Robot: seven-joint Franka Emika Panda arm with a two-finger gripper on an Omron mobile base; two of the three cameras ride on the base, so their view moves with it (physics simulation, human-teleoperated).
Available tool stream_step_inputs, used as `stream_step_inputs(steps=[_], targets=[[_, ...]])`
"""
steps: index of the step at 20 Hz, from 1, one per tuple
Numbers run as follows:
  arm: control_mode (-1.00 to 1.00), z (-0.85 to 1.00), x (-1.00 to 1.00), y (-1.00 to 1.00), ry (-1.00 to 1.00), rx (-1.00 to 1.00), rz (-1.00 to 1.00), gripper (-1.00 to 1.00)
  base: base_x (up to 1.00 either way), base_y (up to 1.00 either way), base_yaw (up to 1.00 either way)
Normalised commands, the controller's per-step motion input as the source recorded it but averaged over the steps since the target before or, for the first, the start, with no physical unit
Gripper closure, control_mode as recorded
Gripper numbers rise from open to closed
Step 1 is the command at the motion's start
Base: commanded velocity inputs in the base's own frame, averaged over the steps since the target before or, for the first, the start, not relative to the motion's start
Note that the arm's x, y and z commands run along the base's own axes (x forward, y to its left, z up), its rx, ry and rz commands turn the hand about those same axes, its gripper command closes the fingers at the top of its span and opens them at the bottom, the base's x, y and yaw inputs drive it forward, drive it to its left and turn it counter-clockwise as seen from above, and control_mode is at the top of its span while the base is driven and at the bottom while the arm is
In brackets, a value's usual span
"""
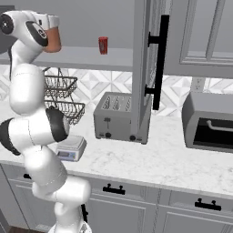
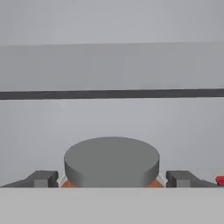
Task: Pick the honey bottle and place it on the digital scale for weighing, and close the cabinet.
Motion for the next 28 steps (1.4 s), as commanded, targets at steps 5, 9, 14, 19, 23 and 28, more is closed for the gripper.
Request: stream_step_inputs(steps=[5,9,14,19,23,28], targets=[[-1.0,0.02,-1.0,0.01,-0.13,0.0,0.0,1.0,0.0,0.0,0.0],[-1.0,0.13,-1.0,-0.08,0.08,0.0,0.0,1.0,0.0,0.0,0.0],[-1.0,0.0,-1.0,-0.44,0.08,0.0,0.02,1.0,0.0,0.0,0.0],[-1.0,-0.27,-0.83,-0.71,0.0,0.0,0.2,1.0,0.0,0.0,0.0],[-1.0,-0.55,-0.54,-0.89,0.0,0.0,0.36,1.0,0.0,0.0,0.0],[-1.0,-0.58,-0.3,-0.74,0.01,0.0,0.42,1.0,0.0,0.0,0.0]])
